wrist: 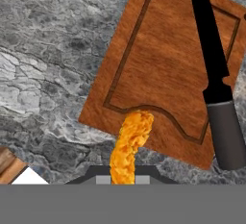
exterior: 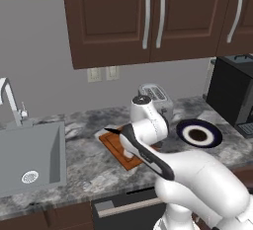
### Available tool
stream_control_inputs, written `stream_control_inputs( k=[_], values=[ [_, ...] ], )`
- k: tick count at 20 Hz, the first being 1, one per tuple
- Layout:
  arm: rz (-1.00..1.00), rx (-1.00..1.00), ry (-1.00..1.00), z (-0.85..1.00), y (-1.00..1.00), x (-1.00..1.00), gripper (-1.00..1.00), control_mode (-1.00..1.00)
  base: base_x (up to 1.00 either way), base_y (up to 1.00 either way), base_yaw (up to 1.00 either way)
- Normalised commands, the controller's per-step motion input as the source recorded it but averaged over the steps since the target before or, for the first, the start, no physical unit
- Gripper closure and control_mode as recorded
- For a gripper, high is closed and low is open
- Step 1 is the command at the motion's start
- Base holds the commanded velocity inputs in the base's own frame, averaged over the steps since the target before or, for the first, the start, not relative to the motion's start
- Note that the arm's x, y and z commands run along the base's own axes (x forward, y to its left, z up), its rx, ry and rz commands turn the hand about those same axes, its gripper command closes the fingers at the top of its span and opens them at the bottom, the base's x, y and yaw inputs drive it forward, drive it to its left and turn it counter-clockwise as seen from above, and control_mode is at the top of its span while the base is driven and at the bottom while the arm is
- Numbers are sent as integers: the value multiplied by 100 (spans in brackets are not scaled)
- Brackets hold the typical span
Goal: Pick up the knife from the drawer and place it on the cutting board. Then place the meat from the plate to the cutting board.
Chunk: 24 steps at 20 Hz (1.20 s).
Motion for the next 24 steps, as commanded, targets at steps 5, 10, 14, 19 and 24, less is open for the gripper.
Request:
stream_control_inputs(
  k=[5, 10, 14, 19, 24],
  values=[
    [6, 0, 0, -19, 7, 15, 100, -100, 0, 0, 0],
    [13, 2, 0, -21, 0, 8, 100, -100, 0, 0, 0],
    [13, 3, 0, -25, 0, 5, 100, -100, 0, 0, 0],
    [8, 1, 0, -26, 2, 8, 100, -100, 0, 0, 0],
    [0, 0, 0, -20, 1, 23, 100, -100, 0, 0, 0]
  ],
)
